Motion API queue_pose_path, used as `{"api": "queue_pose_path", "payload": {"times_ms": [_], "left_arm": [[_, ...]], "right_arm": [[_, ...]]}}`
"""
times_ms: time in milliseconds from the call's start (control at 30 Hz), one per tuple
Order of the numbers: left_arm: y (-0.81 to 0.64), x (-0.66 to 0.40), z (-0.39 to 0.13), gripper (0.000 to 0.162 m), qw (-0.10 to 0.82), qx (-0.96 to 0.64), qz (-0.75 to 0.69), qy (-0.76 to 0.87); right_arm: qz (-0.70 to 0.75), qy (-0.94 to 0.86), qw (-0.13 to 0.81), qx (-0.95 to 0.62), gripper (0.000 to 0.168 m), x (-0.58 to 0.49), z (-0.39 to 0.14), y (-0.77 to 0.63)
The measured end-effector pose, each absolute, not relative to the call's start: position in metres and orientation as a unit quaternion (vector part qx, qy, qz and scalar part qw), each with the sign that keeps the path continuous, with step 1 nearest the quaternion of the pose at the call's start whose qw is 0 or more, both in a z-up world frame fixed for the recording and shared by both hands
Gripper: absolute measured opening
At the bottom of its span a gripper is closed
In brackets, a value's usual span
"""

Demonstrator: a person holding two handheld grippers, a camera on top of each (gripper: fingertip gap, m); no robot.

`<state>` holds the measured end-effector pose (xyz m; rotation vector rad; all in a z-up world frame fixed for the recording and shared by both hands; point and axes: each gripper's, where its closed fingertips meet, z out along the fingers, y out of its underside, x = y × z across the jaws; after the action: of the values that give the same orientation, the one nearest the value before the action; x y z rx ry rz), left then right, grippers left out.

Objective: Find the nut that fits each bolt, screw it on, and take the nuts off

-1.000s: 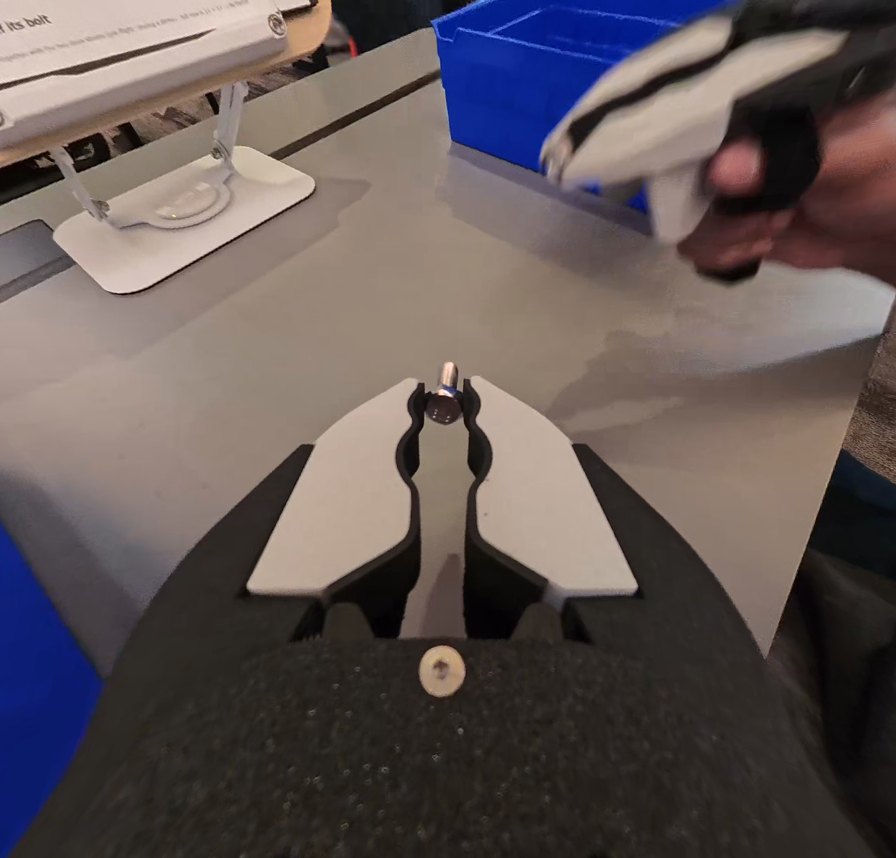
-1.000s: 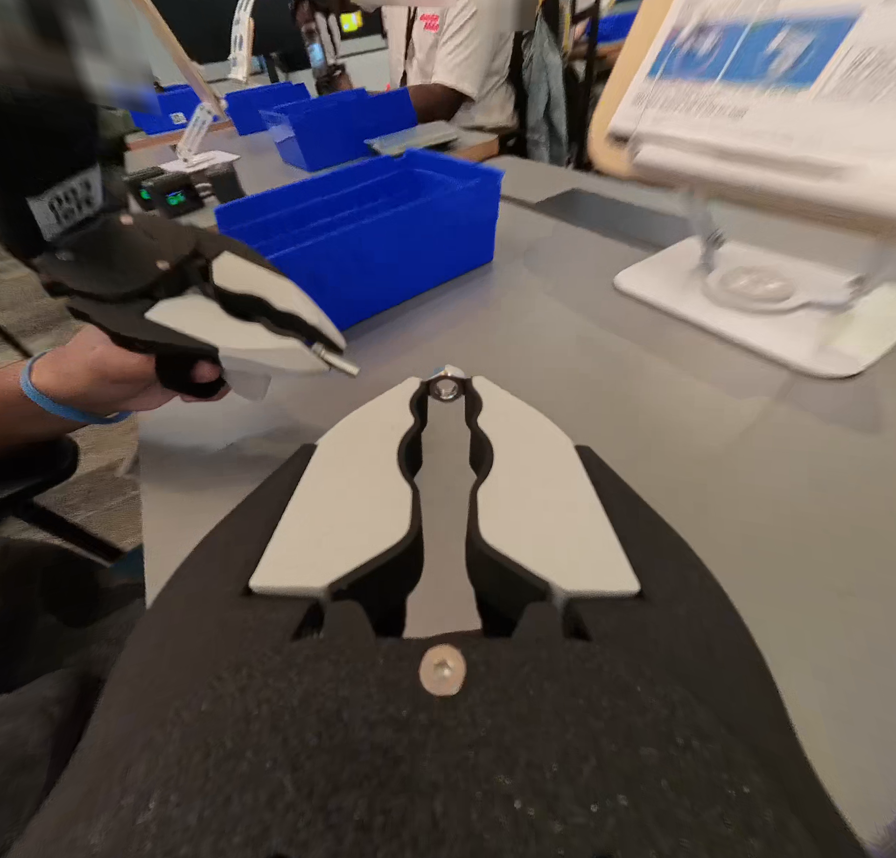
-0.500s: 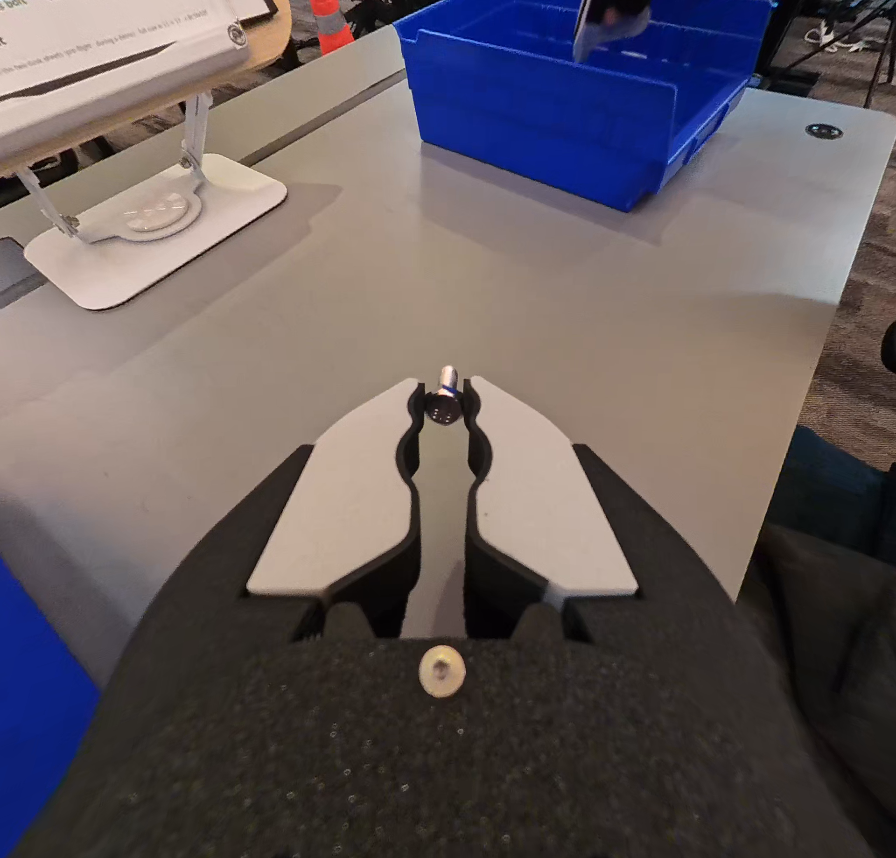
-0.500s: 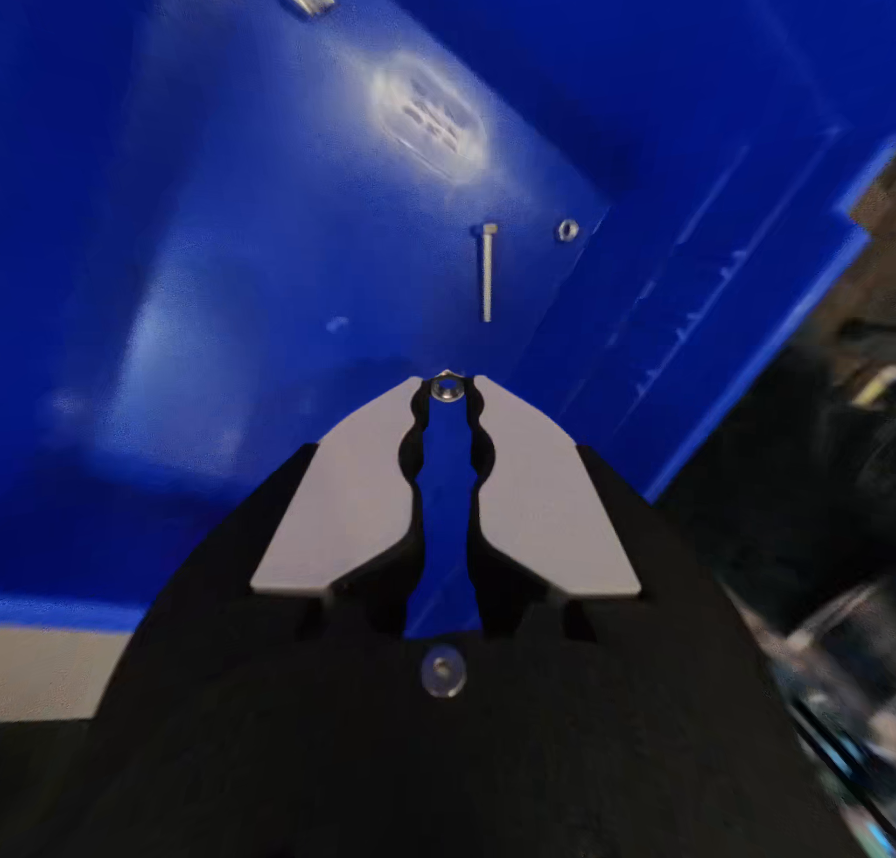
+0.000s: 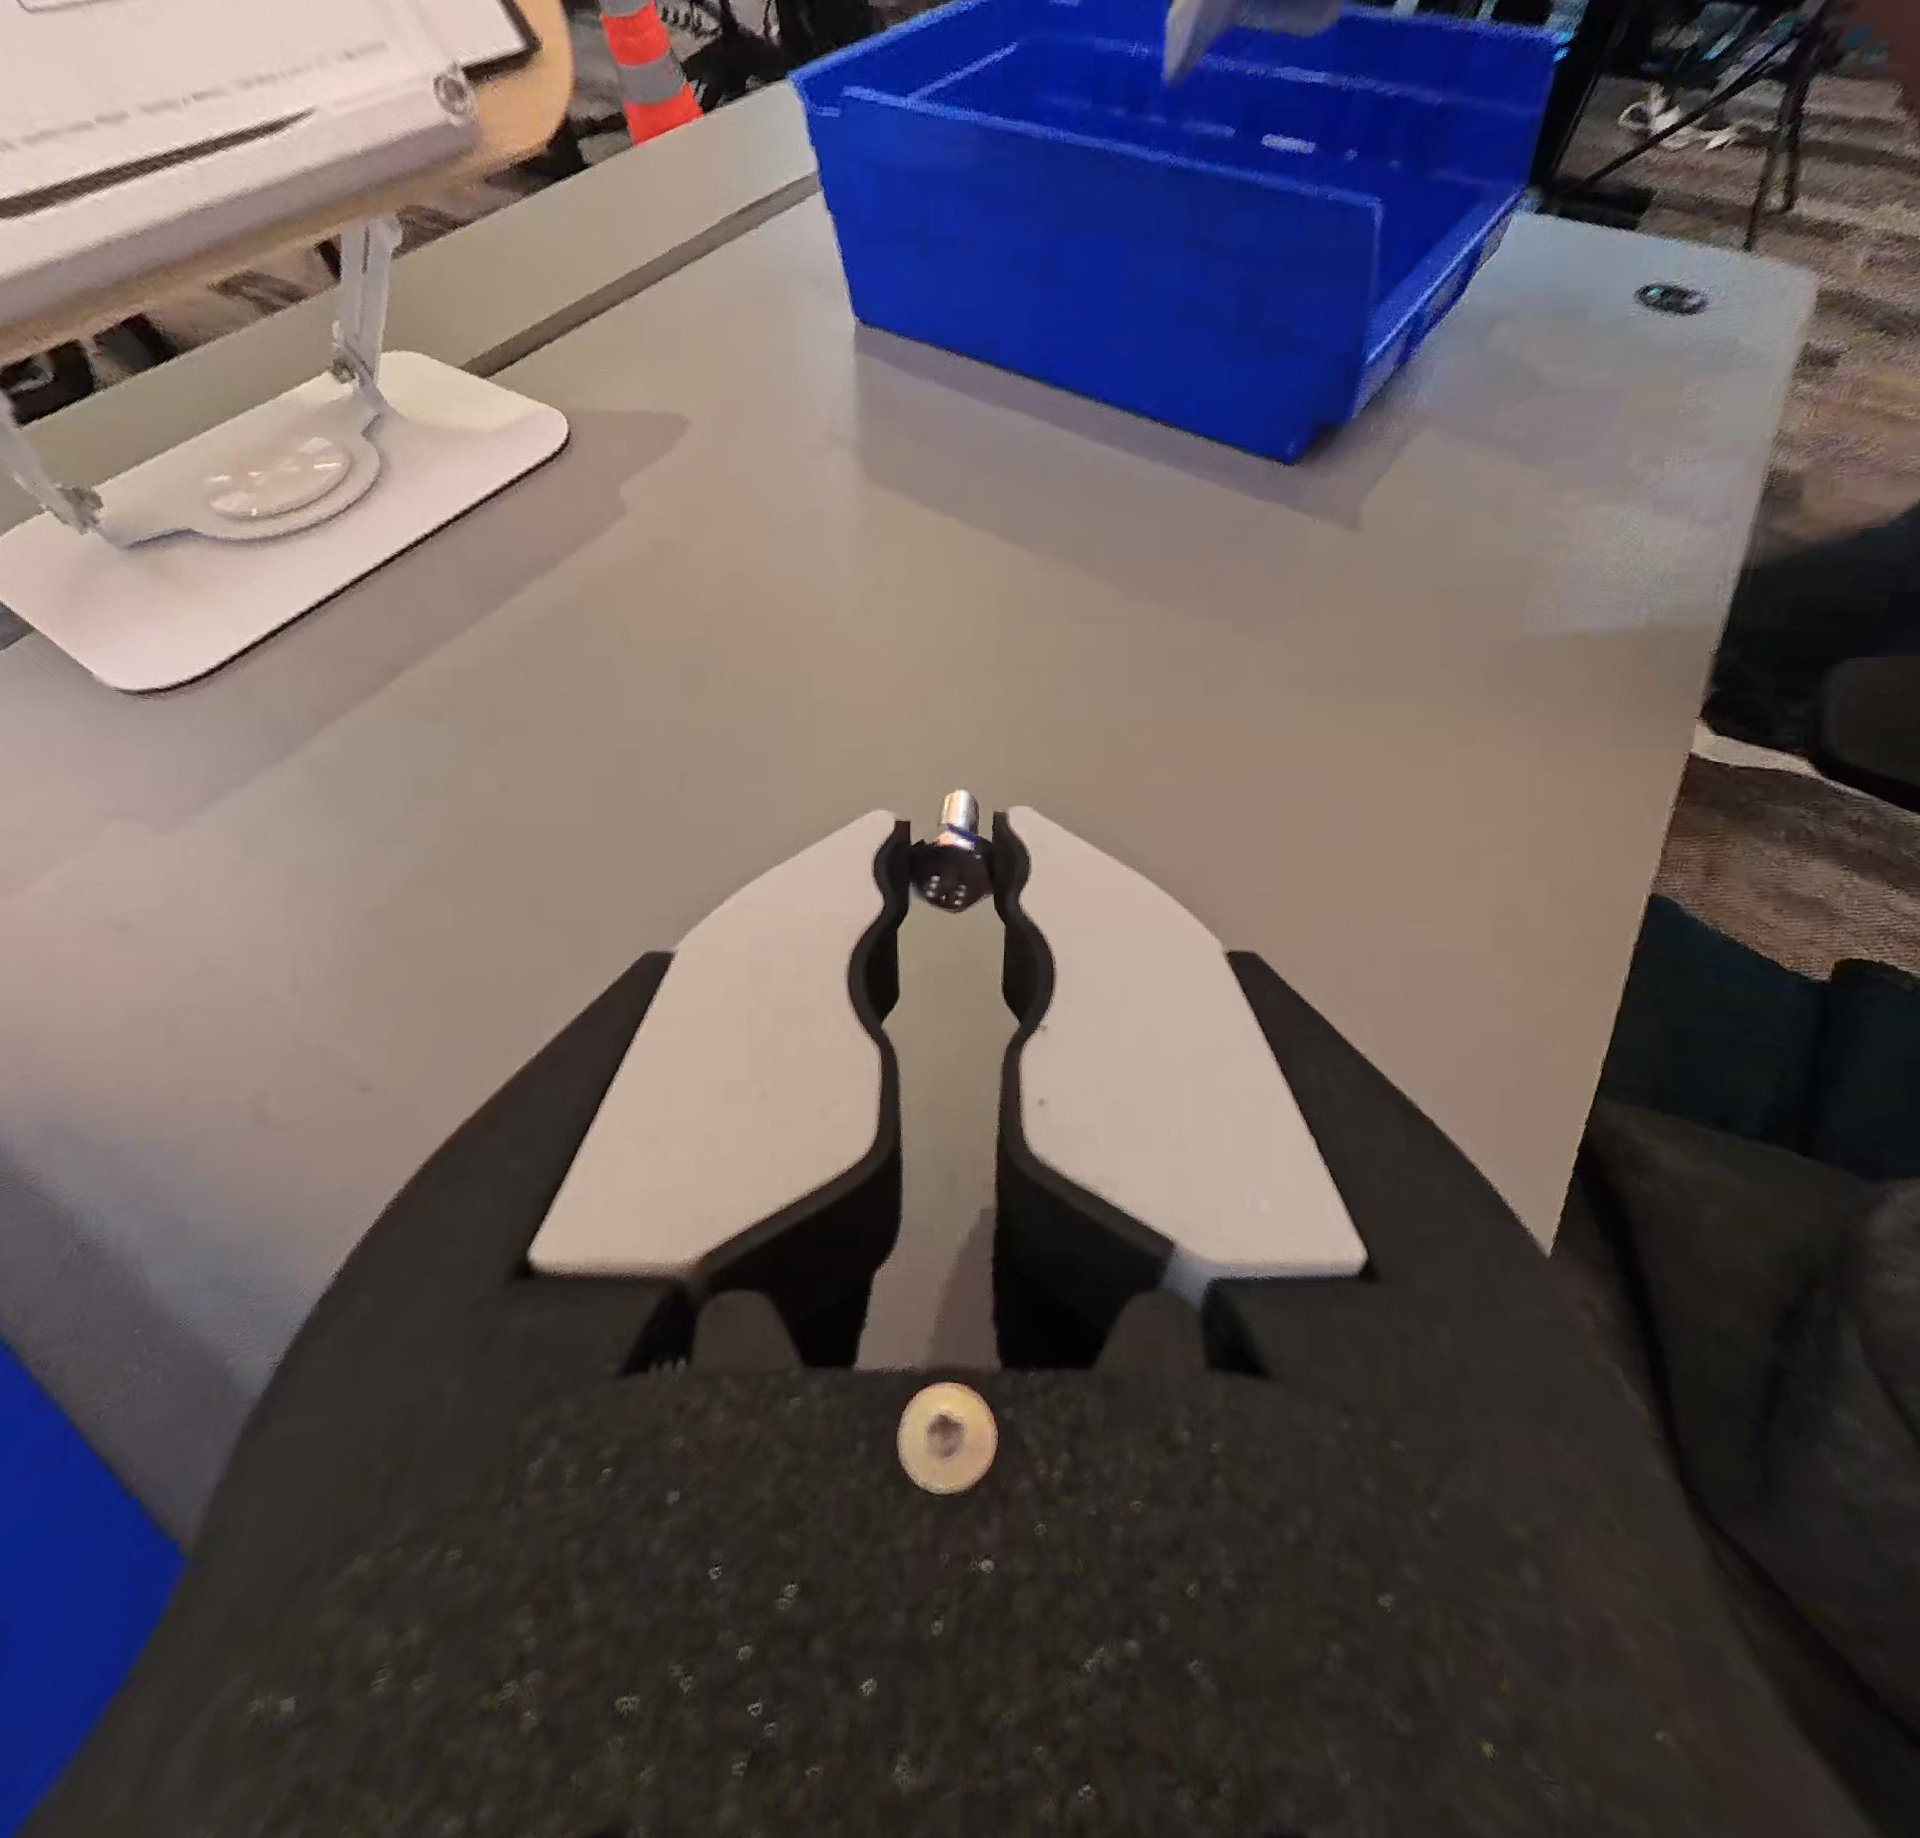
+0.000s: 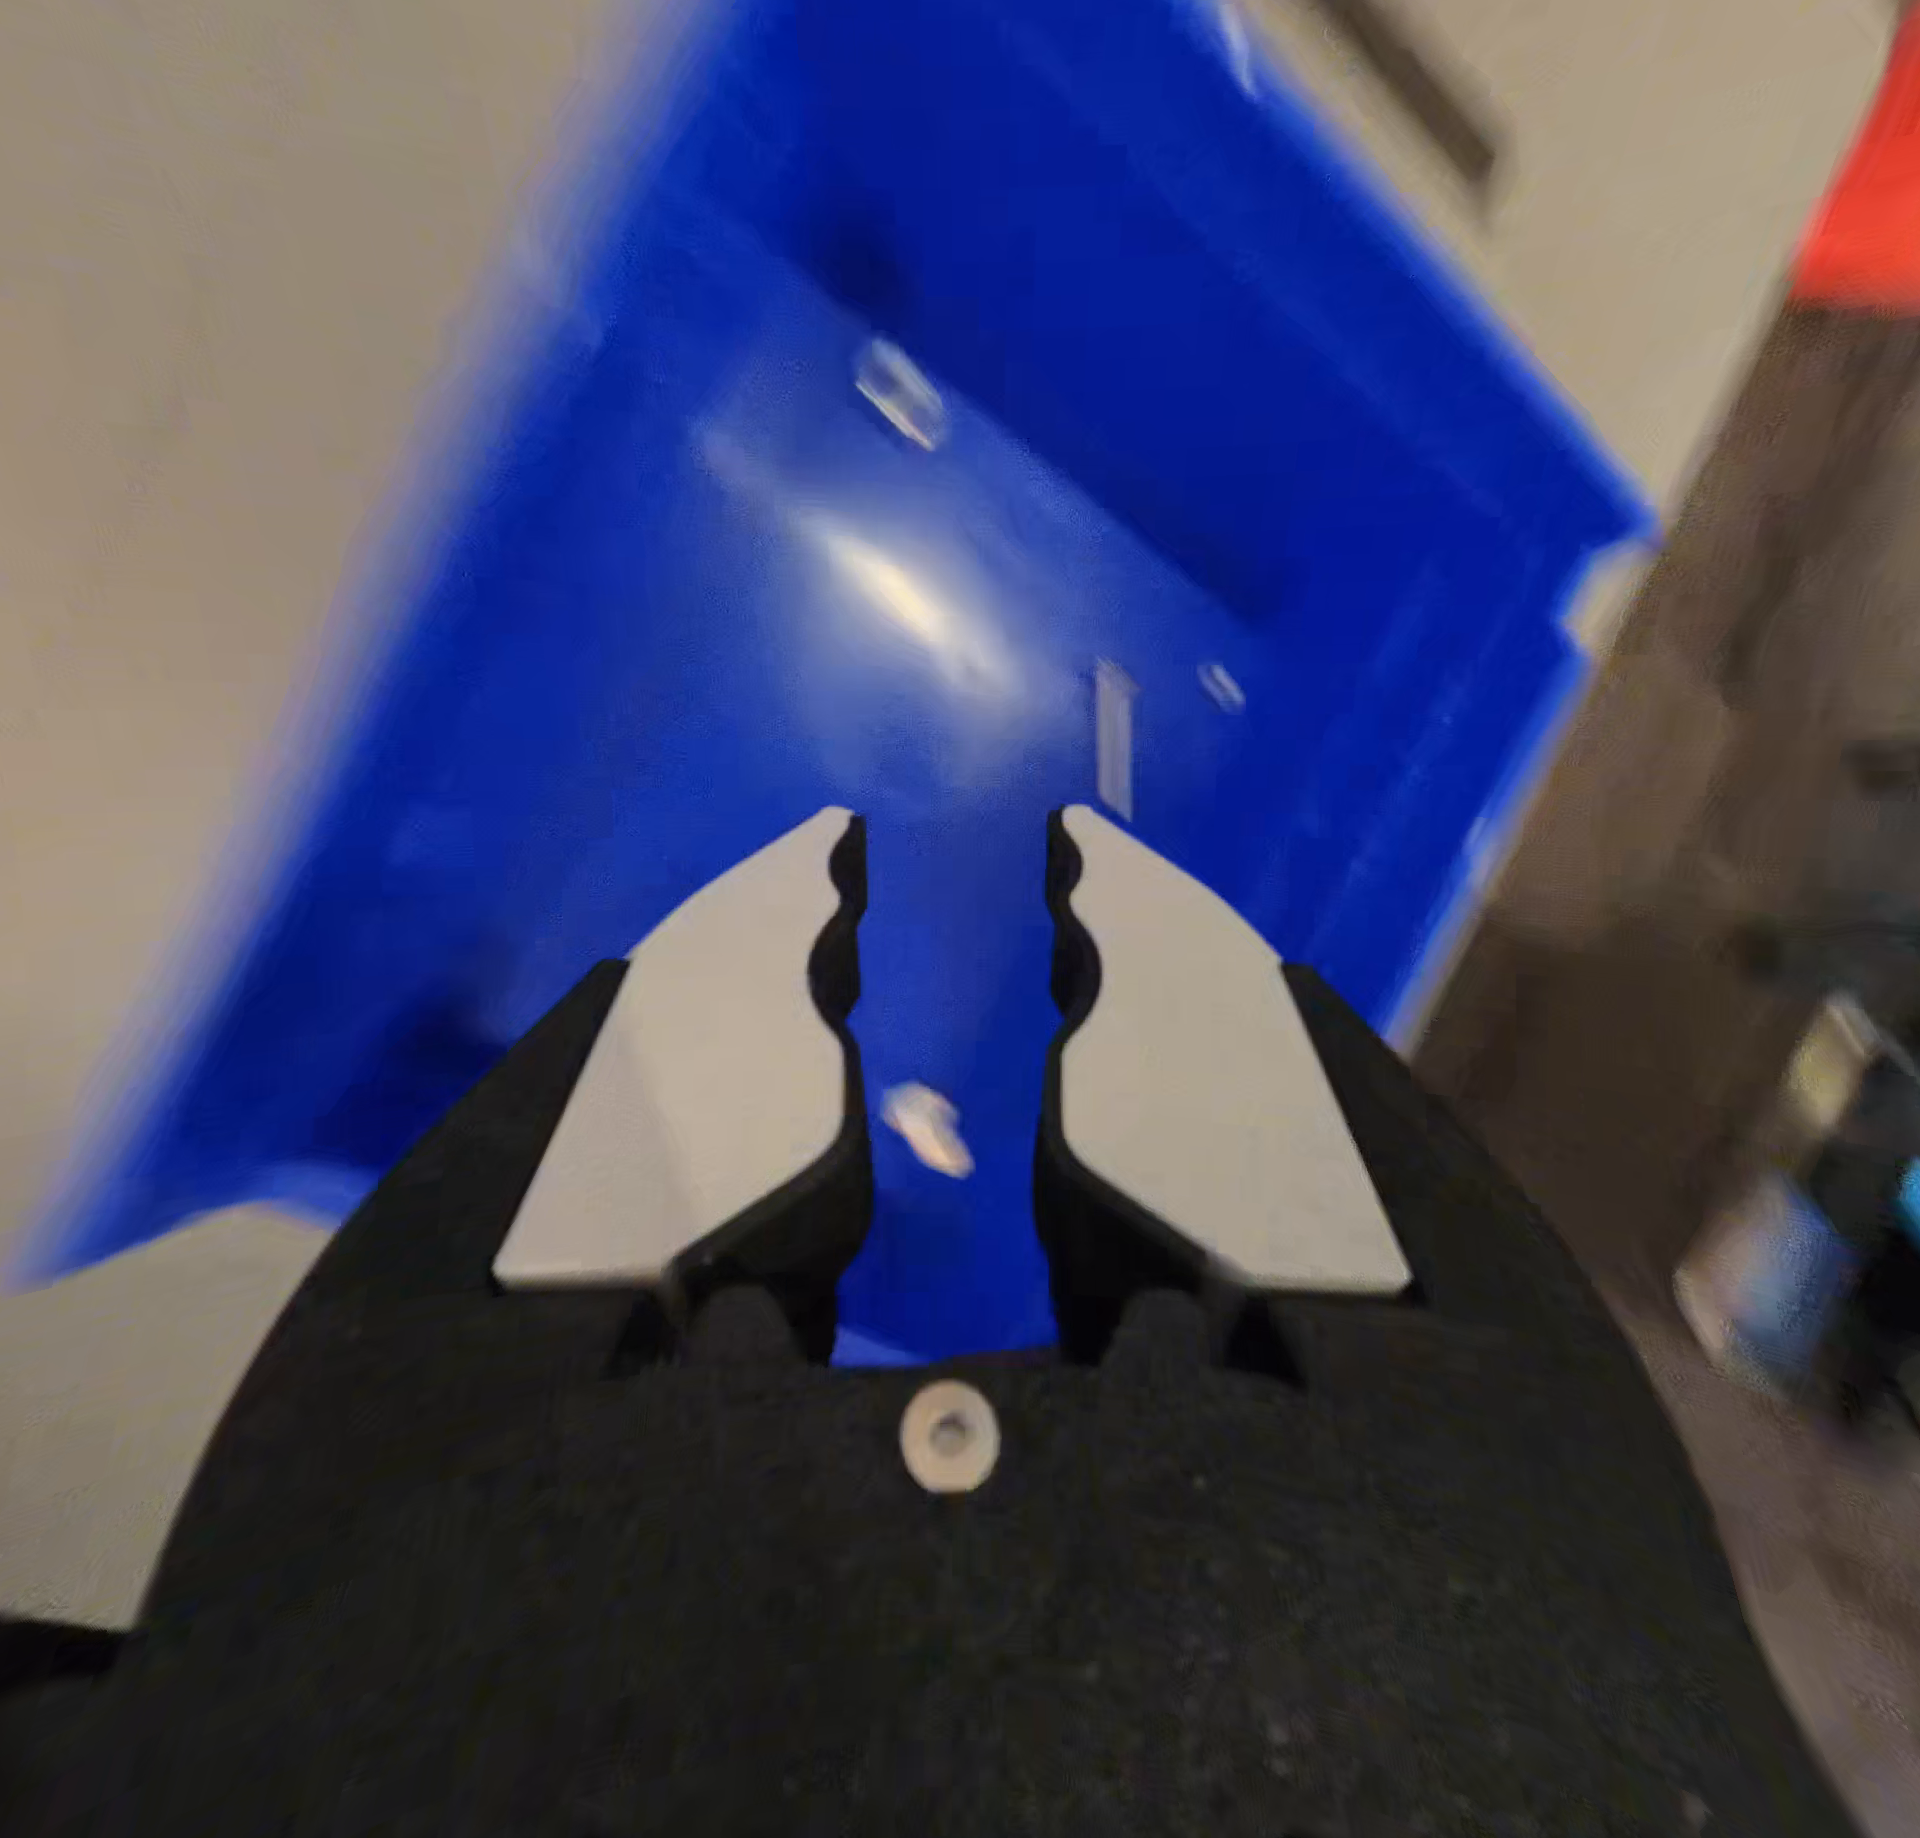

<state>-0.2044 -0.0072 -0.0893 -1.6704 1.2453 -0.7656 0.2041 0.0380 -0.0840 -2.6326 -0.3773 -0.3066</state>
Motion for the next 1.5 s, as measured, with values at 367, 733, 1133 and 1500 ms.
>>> {"api": "queue_pose_path", "payload": {"times_ms": [367, 733, 1133, 1500], "left_arm": [[-0.058, -0.194, -0.055, 0.014, 0.383, -0.561, -0.525, 0.513], [-0.074, -0.188, -0.066, 0.014, 0.334, -0.552, -0.557, 0.522], [-0.073, -0.189, -0.055, 0.054, 0.349, -0.549, -0.566, 0.507], [-0.068, -0.186, -0.062, 0.055, 0.359, -0.563, -0.534, 0.519]], "right_arm": [[0.476, -0.308, 0.475, -0.673, 0.032, -0.176, -0.07, -0.065], [0.493, -0.328, 0.472, -0.654, 0.008, -0.197, -0.071, -0.069], [0.386, -0.373, 0.507, -0.675, 0.006, -0.167, -0.065, -0.071], [0.043, -0.112, 0.517, -0.848, 0.005, 0.147, -0.045, -0.005]]}}
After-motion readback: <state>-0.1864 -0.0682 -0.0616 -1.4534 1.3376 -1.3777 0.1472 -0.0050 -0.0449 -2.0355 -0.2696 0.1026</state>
